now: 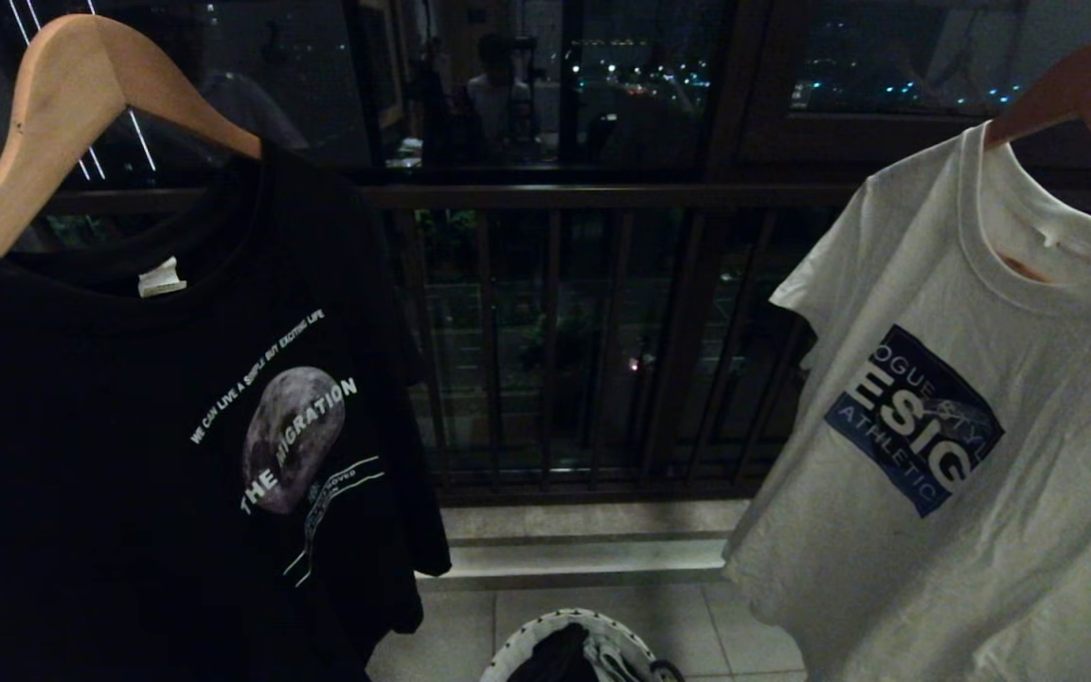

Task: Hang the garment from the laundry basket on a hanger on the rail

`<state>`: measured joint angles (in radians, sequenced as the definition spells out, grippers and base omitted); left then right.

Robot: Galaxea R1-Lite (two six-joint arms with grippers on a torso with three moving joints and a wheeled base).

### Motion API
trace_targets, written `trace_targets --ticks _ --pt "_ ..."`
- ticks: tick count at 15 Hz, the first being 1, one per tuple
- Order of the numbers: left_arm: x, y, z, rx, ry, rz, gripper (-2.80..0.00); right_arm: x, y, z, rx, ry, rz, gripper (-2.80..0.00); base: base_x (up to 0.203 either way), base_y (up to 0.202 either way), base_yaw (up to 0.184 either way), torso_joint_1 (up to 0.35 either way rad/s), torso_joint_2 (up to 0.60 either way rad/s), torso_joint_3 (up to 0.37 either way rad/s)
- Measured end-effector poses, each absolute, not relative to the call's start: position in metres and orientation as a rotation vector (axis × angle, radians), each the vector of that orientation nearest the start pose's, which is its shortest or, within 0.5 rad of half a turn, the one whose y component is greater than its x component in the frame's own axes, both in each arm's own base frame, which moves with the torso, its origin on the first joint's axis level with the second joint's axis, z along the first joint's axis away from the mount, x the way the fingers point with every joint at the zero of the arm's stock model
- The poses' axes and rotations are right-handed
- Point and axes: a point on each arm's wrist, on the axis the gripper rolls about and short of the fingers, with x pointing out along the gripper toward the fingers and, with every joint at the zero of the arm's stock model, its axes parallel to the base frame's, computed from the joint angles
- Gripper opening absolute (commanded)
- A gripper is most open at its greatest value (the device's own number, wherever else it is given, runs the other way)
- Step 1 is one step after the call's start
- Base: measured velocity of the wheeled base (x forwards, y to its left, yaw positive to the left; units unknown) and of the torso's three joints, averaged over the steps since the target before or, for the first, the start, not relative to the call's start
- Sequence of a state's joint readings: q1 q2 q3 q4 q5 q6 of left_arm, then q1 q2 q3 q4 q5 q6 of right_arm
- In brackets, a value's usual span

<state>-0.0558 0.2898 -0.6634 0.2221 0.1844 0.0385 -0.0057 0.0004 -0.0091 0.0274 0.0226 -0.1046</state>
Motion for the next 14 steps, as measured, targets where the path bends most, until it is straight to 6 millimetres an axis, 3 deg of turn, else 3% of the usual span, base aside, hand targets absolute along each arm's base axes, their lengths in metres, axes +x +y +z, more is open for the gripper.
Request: trace_targets --ticks 5,10,14 --pt "-0.048 0.003 0.184 0.042 -0.072 0.167 -2.8 -0.023 0.001 0.075 -0.103 0.016 0.017 -2.8 0.0 0.0 0.0 0.0 0.0 0.0" --pt "-0.027 0.0 0.097 0.055 0.017 0.039 -2.8 -0.023 0.001 0.075 -0.104 0.014 0.016 -2.8 0.0 0.0 0.0 0.0 0.0 0.0" --pt "-0.023 -0.001 0.078 0.102 0.01 -0.021 -2.8 -0.023 0.001 0.075 -0.103 0.013 0.016 -2.8 0.0 0.0 0.0 0.0 0.0 0.0"
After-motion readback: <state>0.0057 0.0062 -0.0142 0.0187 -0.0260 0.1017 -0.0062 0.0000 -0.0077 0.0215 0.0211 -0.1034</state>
